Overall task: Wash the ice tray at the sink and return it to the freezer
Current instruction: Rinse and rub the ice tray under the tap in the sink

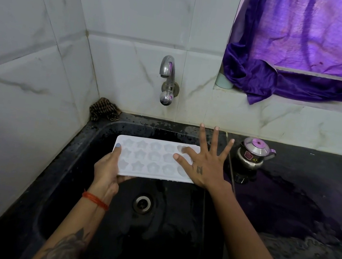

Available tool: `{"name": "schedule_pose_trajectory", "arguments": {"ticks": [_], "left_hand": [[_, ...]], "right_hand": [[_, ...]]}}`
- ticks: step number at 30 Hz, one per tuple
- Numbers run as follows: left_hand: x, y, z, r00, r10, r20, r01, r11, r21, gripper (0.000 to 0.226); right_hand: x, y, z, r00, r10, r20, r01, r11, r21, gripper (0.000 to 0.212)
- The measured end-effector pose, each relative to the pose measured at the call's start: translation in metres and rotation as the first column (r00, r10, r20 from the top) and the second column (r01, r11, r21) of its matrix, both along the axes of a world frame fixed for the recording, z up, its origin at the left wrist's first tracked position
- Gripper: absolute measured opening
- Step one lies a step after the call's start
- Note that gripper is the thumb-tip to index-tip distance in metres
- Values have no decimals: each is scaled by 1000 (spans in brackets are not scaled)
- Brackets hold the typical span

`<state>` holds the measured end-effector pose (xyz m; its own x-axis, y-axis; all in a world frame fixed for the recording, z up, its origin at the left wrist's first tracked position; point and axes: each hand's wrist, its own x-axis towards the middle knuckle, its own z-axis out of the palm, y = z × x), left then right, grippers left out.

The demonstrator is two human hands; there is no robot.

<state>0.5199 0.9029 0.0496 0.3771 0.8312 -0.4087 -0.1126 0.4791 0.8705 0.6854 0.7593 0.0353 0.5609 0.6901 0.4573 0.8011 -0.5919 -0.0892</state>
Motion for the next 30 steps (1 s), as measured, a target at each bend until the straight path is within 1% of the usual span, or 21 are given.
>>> {"name": "schedule_pose_trajectory", "arguments": {"ticks": [3,6,9,13,15,18,22,24,26,30], "left_hand": [[0,0,1,1000,2,1,-2,1000,4,18],[0,0,1,1000,1,-3,-1,1000,13,17],[-1,0,1,1000,11,-5,-11,1000,7,18],[-1,0,1,1000,19,-4,-19,1000,2,18],[-2,-1,1,1000,23,-6,-23,1000,0,18],[-2,-1,2,1000,24,-8,-24,1000,0,18],[-1,-2,3,1000,21,-10,-21,1000,12,18],[-1,-2,3,1000,19,-13,-19,1000,13,19],[-2,-2,3,1000,18,-18,-18,1000,13,19],[-2,-3,4,1000,17,-8,-17,1000,13,19]], "right_hand": [[0,0,4,999,4,-53,-7,997,-73,79],[-1,0,5,996,-2,-86,-9,992,-125,72],[-1,0,6,990,12,-144,-28,993,-114,69],[-2,0,8,984,24,-175,-43,994,-104,67],[-1,-1,7,987,22,-158,-38,994,-100,69],[0,-2,4,997,16,-77,-23,996,-90,72],[-1,-1,1,1000,-5,9,6,997,-75,68],[-1,-1,0,1000,-16,-27,14,995,-102,74],[-1,-2,2,995,-29,-97,15,990,-141,81],[-2,-2,8,987,-18,-157,-10,985,-174,79]]}}
